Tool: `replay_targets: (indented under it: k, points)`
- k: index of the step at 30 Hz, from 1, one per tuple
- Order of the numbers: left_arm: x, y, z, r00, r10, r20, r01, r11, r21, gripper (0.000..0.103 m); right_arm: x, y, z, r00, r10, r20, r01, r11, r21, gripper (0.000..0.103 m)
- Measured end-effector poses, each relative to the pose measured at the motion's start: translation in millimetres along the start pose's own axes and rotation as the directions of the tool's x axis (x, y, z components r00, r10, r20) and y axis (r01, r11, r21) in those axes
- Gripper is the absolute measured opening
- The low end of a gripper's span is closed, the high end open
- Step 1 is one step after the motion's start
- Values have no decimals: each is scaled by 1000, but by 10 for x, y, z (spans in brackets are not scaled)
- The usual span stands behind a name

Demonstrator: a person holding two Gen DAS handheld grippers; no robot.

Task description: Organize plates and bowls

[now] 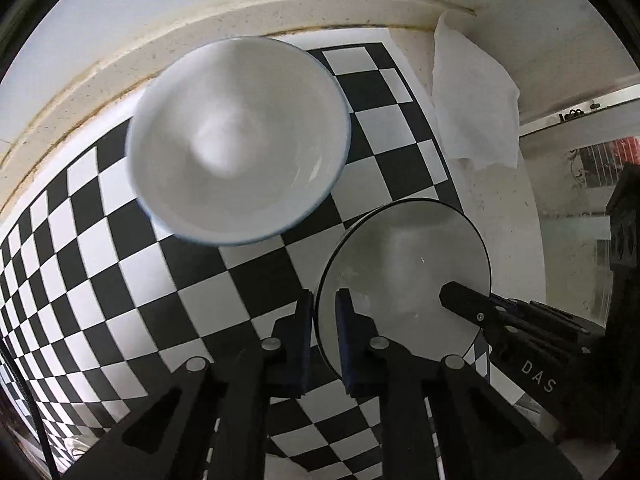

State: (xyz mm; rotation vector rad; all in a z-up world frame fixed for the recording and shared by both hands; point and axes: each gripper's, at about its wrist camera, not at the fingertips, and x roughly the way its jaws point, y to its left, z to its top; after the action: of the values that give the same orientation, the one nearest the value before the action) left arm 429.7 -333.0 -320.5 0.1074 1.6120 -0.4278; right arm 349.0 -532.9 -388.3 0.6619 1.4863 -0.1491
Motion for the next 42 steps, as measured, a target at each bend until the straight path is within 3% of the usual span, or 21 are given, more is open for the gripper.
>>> replay_targets:
  k: [9, 18, 23, 28, 42]
  points:
    - [-546, 210, -437, 998, -11, 69, 11, 1000, -2, 10, -372, 356, -399, 998, 50, 42, -47, 997, -67, 10]
    - [-1034, 609, -1264, 995, -30, 97, 33, 999, -27, 10, -612, 875, -1248, 996, 84, 23, -79, 981, -176, 11]
    - [-1043, 821, -1636, 997, -23, 71, 27, 998, -55, 10, -476, 1033, -1700, 996, 76, -45, -84, 972, -220, 11]
    - [-885, 1022, -1848, 999, -21, 29, 24, 995, -92, 10, -198, 1054, -1943, 993, 54, -106, -77, 971, -226, 11]
    - [-497, 1032, -1924, 999, 12, -50, -17, 996, -87, 10, 137, 1053, -1987, 988, -40, -146, 4, 970, -241, 14]
